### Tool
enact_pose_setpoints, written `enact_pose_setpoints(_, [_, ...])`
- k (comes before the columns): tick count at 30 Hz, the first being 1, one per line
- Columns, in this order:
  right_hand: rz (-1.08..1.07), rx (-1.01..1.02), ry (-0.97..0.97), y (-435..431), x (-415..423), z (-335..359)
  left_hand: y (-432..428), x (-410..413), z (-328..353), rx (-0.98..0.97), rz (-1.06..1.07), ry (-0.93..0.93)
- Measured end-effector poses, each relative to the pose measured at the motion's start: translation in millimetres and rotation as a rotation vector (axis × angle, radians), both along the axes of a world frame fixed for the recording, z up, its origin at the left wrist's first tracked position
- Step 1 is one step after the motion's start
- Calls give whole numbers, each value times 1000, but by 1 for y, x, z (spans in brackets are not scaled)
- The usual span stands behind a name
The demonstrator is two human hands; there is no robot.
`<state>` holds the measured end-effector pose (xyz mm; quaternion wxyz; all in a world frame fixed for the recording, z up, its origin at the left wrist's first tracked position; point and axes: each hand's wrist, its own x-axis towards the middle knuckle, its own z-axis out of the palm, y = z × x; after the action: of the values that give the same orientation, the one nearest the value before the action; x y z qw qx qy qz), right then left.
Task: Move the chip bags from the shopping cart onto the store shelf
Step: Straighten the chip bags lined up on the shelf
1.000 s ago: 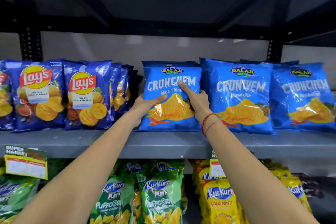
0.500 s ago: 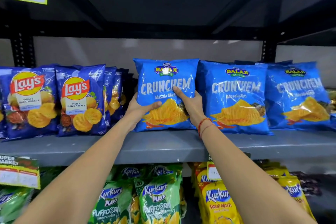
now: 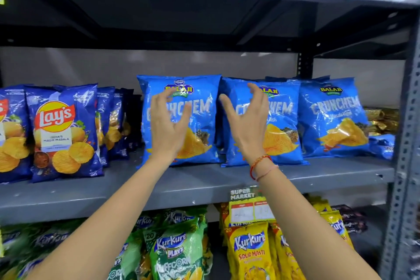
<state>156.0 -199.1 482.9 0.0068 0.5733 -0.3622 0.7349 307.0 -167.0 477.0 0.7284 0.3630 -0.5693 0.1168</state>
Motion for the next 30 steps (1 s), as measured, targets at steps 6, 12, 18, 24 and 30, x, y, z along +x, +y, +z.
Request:
enact_pose_setpoints(6, [-243, 160, -82, -25, -81, -9, -26, -82, -3, 348, -244, -116])
enact_pose_setpoints(12, [160, 548, -109, -43, -116, -26, -56, -117, -17, 845, -321, 82])
enact_pose_setpoints(18, [292, 609, -107, -56, -129, -33, -68, -103, -30, 977, -554, 247])
enact_pose_setpoints(24, [348, 506, -116, -65, -133, -29, -71, -108, -36, 831, -636, 303])
enact_pose_setpoints(30, [445, 474, -115, -75, -140, -28, -79, -111, -36, 809, -634, 240])
